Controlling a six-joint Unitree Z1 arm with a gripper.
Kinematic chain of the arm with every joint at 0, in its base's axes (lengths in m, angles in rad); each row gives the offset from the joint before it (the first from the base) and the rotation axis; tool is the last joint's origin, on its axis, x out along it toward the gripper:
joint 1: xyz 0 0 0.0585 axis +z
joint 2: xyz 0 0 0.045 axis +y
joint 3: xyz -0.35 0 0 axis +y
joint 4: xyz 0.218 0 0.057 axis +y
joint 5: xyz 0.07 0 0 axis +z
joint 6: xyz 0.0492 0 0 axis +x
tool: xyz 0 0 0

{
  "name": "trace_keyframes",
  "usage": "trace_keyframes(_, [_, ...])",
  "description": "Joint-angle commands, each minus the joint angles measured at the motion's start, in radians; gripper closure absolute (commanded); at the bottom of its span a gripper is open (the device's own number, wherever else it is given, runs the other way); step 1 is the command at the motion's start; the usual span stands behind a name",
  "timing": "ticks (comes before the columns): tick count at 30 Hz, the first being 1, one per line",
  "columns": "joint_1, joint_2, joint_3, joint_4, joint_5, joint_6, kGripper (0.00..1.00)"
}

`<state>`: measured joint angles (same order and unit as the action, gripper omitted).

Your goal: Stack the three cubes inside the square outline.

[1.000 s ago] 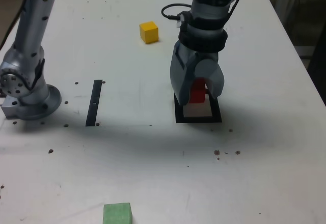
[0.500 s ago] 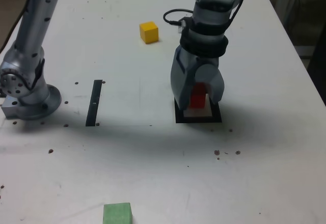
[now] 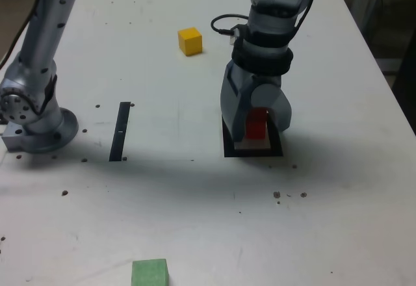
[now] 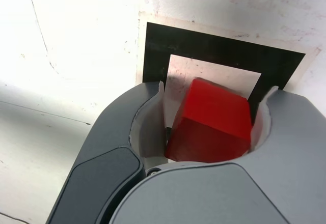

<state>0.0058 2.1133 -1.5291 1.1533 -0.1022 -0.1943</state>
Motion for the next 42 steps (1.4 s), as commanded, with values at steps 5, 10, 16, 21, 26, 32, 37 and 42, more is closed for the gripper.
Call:
trace_keyframes(5, [-0.001,0.008,0.001,0.0,-0.004,0.004,0.21])
trace_keyframes(10, [-0.001,0.006,0.006,0.003,-0.007,0.005,0.18])
trace_keyframes(16, [-0.001,-0.024,0.007,0.015,0.02,0.001,0.04])
trace_keyframes(21, [-0.001,-0.076,0.002,0.044,0.047,-0.005,0.0])
trace_keyframes(26, [0.008,-0.161,-0.004,0.109,0.104,0.002,0.0])
trace_keyframes(32, [0.079,-0.274,0.003,0.172,0.203,0.083,0.0])
trace_keyframes(37, [0.227,-0.308,0.009,0.2,0.226,0.234,0.01])
trace_keyframes(42, [0.393,-0.315,0.01,0.214,0.268,0.337,0.01])
